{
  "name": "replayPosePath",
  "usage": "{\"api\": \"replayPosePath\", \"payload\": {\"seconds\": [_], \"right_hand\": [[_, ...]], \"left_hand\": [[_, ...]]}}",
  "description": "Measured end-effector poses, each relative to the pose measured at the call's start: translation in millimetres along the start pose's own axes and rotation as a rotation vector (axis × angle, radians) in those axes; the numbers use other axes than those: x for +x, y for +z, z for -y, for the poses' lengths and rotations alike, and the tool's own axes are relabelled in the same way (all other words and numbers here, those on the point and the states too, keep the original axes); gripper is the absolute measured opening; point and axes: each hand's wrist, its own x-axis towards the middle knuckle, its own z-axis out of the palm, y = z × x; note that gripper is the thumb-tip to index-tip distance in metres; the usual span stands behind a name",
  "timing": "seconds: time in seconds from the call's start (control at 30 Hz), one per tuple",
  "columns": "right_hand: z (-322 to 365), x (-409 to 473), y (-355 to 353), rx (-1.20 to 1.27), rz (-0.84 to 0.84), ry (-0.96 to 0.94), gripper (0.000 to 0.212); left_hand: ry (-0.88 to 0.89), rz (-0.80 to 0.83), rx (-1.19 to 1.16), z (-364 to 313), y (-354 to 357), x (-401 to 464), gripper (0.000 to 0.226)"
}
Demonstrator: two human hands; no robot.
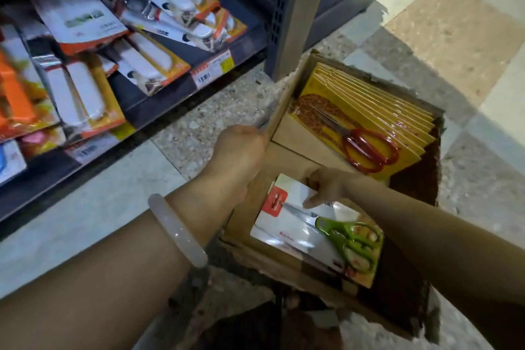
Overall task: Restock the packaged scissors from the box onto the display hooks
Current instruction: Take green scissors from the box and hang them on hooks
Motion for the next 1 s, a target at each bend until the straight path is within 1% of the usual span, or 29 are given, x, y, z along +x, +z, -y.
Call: {"api": "replayPosePath", "payload": {"seconds": [0.03, 0.07, 0.13, 0.27, 0.37, 0.4, 0.5, 0.57, 0.6, 0.67, 0.7, 0.77, 0.9, 0.93, 1.0], "right_hand": [[-5.2, 1.7, 2.1, 0.021, -0.027, 0.001, 0.029], [-11.7, 4.1, 3.6, 0.048, -0.049, 0.002, 0.025], [-22.0, 3.5, 0.8, 0.178, -0.061, -0.013, 0.012], [-44.1, -13.6, -15.1, 0.580, 0.015, -0.042, 0.012], [-57.3, -32.4, -38.2, 0.970, 0.018, -0.102, 0.007], [-60.3, -38.3, -46.5, 1.064, 0.013, -0.140, 0.009], [-63.8, -48.3, -65.6, 1.202, -0.002, -0.277, 0.050], [-58.5, -47.7, -71.2, 1.243, -0.013, -0.326, 0.072], [-53.4, -46.8, -72.9, 1.255, -0.012, -0.334, 0.080], [-40.1, -45.3, -73.7, 1.282, -0.006, -0.364, 0.084], [-34.5, -43.5, -73.3, 1.290, -0.003, -0.384, 0.081], [-22.1, -42.9, -70.9, 1.305, -0.014, -0.402, 0.064], [-9.4, -39.5, -64.3, 1.373, -0.081, -0.364, 0.015], [-10.0, -38.7, -61.0, 1.423, -0.104, -0.341, 0.009], [-15.8, -36.6, -49.7, 1.518, -0.154, -0.258, 0.021]], "left_hand": [[0.000, 0.001, -0.021, 2.6, 1.5, 1.7, 0.017], [-0.006, 0.019, -0.013, 5.8, 2.7, 1.4, 0.018], [-0.035, 0.082, -0.005, 8.2, 4.3, -4.9, 0.023], [-0.111, 0.179, -0.021, 11.1, 6.7, -9.5, 0.024], [-0.140, 0.163, -0.031, 11.2, 6.4, -8.5, 0.024], [-0.143, 0.167, -0.032, 11.0, 6.3, -7.8, 0.024], [-0.136, 0.182, 0.004, 12.7, 8.8, -4.0, 0.023], [-0.125, 0.228, 0.034, 14.5, 11.2, -3.2, 0.014], [-0.118, 0.259, 0.039, 15.7, 12.4, -3.9, 0.010], [-0.116, 0.305, -0.007, 20.1, 15.7, -5.8, 0.021], [-0.107, 0.308, -0.053, 22.1, 18.0, -7.1, 0.027], [-0.051, 0.275, -0.122, 25.8, 23.4, -8.7, 0.040], [0.027, 0.172, -0.149, 31.7, 28.6, -7.5, 0.049], [0.035, 0.153, -0.130, 33.2, 28.5, -6.0, 0.050], [0.057, 0.145, -0.073, 34.5, 27.9, -5.1, 0.049]]}}
